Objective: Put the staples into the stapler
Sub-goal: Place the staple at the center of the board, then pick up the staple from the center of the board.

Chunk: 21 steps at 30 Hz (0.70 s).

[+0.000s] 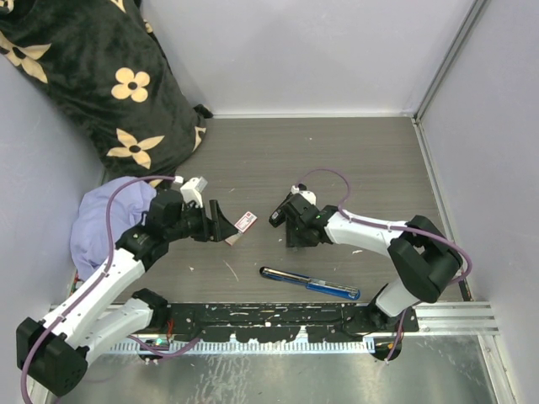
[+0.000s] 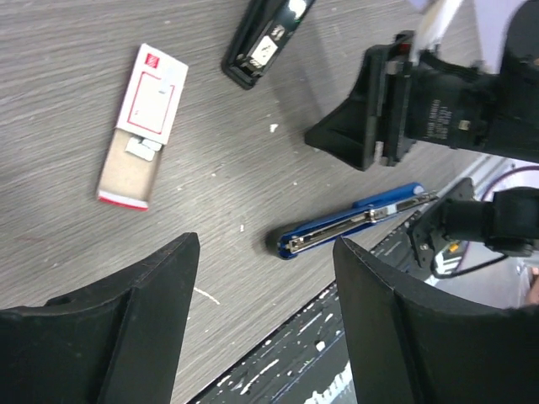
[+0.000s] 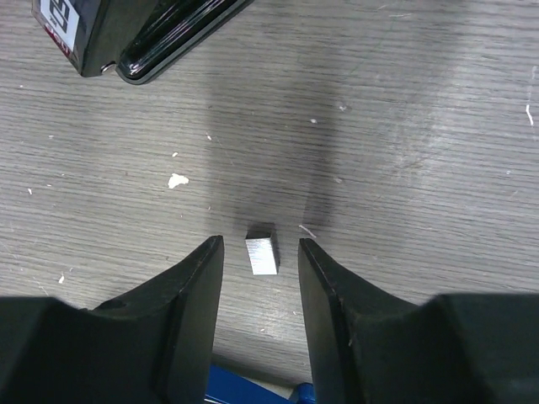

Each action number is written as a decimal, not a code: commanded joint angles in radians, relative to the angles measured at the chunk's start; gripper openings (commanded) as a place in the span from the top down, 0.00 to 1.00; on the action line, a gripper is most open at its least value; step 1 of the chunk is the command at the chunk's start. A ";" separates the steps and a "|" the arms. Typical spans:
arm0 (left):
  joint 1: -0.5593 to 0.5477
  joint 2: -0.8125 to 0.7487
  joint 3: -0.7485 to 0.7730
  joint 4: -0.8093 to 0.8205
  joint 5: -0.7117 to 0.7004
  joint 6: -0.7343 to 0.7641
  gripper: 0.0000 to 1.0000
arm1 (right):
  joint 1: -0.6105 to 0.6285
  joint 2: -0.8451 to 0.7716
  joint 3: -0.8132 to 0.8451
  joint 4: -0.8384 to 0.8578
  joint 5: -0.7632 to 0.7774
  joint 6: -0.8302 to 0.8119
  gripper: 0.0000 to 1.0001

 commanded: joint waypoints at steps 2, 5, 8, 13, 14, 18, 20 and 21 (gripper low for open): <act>-0.054 0.043 0.042 -0.042 -0.141 -0.020 0.38 | 0.003 -0.025 0.052 -0.021 0.056 0.014 0.50; -0.235 0.106 0.085 -0.038 -0.308 -0.077 0.41 | -0.034 -0.072 0.060 -0.041 0.088 -0.015 0.49; -0.381 0.206 0.146 -0.030 -0.420 -0.185 0.45 | -0.096 -0.148 0.045 -0.048 0.096 -0.047 0.49; -0.489 0.387 0.226 -0.024 -0.508 -0.424 0.49 | -0.267 -0.256 -0.006 -0.070 0.128 -0.090 0.49; -0.504 0.418 0.247 -0.031 -0.525 -0.448 0.50 | -0.297 -0.274 -0.009 -0.079 0.144 -0.093 0.49; -0.575 0.614 0.359 -0.101 -0.566 -0.546 0.52 | -0.353 -0.354 -0.007 -0.093 0.207 -0.106 0.49; -0.592 0.694 0.433 -0.141 -0.573 -0.577 0.53 | -0.361 -0.392 -0.005 -0.093 0.229 -0.109 0.49; -0.602 0.733 0.456 -0.168 -0.589 -0.588 0.55 | -0.364 -0.406 -0.004 -0.095 0.236 -0.111 0.49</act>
